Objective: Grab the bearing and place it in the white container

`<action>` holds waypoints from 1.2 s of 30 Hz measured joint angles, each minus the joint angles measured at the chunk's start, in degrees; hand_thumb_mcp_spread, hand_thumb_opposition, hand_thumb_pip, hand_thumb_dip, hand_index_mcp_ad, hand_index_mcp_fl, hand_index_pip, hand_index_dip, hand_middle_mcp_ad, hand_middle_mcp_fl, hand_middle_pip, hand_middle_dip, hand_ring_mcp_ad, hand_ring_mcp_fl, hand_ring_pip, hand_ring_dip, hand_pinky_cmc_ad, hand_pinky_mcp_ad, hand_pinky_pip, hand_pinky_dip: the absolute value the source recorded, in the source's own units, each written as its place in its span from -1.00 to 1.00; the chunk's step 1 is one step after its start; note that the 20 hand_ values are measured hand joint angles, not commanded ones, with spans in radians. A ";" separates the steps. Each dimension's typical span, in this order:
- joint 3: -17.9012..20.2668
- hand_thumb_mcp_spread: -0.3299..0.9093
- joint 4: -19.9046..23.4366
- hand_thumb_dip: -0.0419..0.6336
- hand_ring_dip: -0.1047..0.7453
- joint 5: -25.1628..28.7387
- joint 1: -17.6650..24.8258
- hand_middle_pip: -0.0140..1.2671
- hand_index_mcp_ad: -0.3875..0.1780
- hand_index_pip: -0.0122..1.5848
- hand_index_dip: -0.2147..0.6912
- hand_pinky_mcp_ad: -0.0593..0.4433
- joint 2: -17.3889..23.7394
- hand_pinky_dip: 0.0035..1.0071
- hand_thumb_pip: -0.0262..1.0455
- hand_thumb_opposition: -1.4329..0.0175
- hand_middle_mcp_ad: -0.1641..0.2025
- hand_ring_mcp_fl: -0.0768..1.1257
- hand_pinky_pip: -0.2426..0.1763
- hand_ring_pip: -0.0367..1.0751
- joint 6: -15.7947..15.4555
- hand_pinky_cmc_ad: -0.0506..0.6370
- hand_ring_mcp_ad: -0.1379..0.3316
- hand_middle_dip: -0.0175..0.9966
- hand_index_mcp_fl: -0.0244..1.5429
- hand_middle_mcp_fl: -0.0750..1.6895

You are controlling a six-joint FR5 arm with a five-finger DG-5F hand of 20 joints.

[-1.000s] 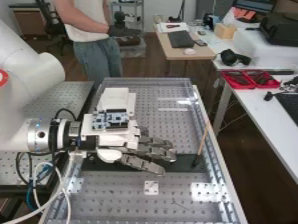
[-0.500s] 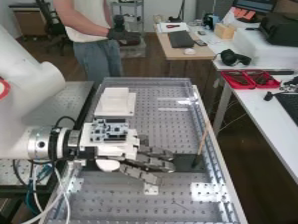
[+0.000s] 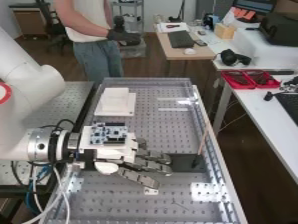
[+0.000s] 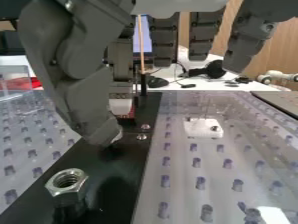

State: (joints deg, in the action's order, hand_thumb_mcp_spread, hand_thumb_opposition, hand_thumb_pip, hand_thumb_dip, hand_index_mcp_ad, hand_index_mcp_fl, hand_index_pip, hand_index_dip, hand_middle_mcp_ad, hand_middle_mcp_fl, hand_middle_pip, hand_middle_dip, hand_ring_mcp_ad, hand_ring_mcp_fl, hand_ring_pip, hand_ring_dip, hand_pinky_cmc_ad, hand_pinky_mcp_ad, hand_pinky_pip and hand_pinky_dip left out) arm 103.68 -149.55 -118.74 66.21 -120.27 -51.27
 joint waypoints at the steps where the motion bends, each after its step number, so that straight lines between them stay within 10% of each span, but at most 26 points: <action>1: 0.09 0.18 0.18 -0.03 -0.58 -0.04 0.00 -0.77 -0.18 0.82 -0.14 0.47 0.00 -0.66 0.35 -0.28 0.33 -0.87 -0.35 -0.80 0.01 0.30 0.35 -0.65 -0.97 -0.89; 36: -1.21 0.21 -1.27 0.01 -0.58 0.14 0.52 -0.78 -0.18 0.83 -0.14 0.44 -1.26 -0.66 0.33 -0.28 0.32 -0.88 -0.35 -0.80 -1.08 0.30 0.26 -0.65 -0.96 -0.89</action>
State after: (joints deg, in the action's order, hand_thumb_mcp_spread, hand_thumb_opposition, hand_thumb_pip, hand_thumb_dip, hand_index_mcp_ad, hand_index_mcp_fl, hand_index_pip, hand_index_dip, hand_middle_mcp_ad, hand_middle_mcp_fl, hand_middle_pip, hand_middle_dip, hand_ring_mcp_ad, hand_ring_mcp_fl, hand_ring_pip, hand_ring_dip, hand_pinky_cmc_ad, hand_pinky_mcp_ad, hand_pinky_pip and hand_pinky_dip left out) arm 102.47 -150.82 -118.60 66.73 -121.52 -52.35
